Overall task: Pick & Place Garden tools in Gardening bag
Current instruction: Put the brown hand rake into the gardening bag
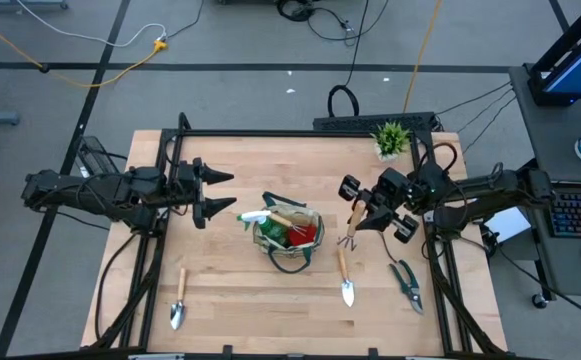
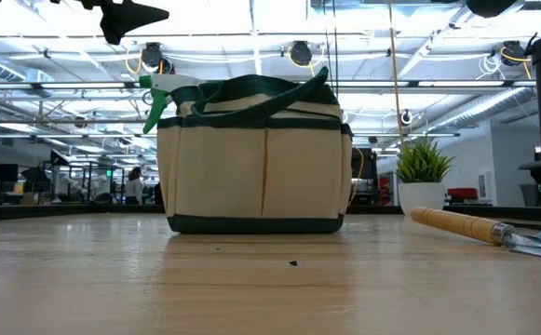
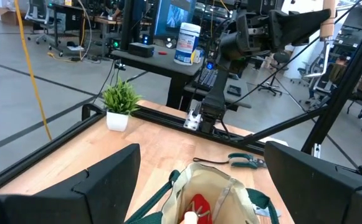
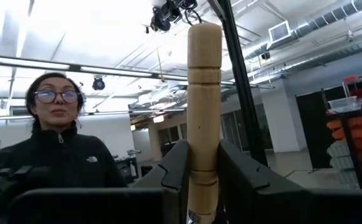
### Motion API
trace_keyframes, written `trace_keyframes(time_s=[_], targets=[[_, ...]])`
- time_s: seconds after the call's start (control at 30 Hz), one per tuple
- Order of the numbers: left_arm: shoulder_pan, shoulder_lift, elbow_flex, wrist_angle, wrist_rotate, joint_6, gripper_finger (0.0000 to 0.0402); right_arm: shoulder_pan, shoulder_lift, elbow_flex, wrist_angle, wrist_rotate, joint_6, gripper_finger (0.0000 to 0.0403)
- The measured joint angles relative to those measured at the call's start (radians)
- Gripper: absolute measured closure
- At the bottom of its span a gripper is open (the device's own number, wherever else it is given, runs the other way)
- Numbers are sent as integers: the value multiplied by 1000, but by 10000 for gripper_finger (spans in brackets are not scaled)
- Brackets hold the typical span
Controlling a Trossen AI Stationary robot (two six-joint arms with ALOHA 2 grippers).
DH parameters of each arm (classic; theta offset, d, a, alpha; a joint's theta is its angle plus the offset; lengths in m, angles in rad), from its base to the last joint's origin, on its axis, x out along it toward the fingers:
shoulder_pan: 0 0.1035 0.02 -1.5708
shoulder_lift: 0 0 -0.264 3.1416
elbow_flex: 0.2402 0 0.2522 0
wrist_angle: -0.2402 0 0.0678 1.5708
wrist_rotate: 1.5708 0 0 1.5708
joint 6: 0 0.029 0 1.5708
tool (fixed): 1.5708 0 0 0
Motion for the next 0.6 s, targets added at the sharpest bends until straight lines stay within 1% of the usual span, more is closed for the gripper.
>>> trace_keyframes(time_s=[0.1, 0.23, 0.43, 0.6], targets=[[0, 0, 0, 0, 0, 0, 52, 0, 0, 0, -23, 10, -3, 348], [0, 0, 0, 0, 0, 0, 52, 0, 4, 0, -107, 96, -31, 348], [0, 0, 0, 0, 0, 0, 52, 0, 52, 0, -256, 334, -62, 349], [0, 0, 0, 0, 0, 0, 53, 0, 123, 0, -274, 490, -59, 349]])
